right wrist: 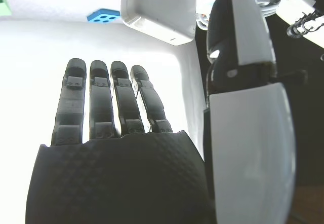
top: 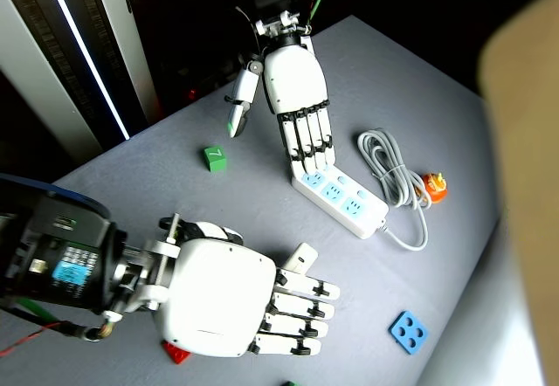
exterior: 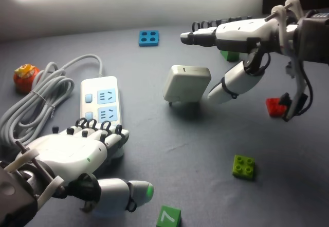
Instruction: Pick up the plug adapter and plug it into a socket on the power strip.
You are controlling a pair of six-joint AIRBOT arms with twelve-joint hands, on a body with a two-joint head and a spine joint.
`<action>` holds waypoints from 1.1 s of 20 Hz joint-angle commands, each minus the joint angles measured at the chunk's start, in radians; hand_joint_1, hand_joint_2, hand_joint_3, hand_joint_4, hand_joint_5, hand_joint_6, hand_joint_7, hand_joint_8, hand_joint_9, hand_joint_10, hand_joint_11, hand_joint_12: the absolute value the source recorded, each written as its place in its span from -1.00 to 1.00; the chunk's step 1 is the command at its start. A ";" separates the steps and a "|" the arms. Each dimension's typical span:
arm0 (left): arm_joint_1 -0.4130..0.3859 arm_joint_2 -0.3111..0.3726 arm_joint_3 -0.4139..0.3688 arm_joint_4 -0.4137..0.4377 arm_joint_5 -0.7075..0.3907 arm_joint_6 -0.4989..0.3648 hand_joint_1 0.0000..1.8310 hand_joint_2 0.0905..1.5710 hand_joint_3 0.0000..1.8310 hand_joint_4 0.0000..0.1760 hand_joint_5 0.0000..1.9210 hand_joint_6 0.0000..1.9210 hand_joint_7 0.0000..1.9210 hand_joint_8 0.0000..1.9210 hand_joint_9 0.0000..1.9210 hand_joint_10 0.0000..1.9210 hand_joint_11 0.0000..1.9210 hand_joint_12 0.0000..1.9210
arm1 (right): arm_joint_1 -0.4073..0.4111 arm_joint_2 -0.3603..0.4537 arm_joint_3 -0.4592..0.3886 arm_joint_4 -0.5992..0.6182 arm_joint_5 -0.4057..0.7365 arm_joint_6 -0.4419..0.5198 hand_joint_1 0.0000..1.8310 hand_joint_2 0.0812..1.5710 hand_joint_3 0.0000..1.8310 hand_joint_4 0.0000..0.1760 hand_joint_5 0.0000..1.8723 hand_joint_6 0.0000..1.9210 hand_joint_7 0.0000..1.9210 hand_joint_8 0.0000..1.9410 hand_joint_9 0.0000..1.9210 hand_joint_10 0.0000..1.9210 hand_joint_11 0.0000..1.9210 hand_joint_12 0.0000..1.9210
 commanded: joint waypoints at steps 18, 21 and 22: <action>0.023 -0.015 0.039 0.005 -0.067 -0.012 -0.96 0.54 -0.98 -1.00 -1.00 -1.00 -1.00 -1.00 -1.00 -1.00 -1.00 -1.00 | -0.015 -0.151 0.160 0.005 0.074 0.124 0.04 0.46 -0.99 -1.00 -0.74 -1.00 -0.74 -1.00 -0.78 -0.99 -1.00 -0.37; 0.025 -0.021 0.040 0.005 -0.068 -0.017 -0.95 0.56 -0.98 -1.00 -1.00 -1.00 -1.00 -1.00 -1.00 -1.00 -1.00 -1.00 | -0.015 -0.158 0.160 0.005 0.082 0.099 0.02 0.46 -1.00 -1.00 -0.73 -0.99 -0.73 -1.00 -0.76 -0.99 -1.00 -0.34; 0.026 -0.022 0.039 0.005 -0.068 -0.020 -0.95 0.56 -0.98 -1.00 -1.00 -1.00 -1.00 -1.00 -1.00 -1.00 -1.00 -1.00 | -0.016 -0.159 0.160 0.005 0.085 0.096 0.02 0.46 -1.00 -1.00 -0.73 -0.99 -0.73 -1.00 -0.76 -0.99 -1.00 -0.34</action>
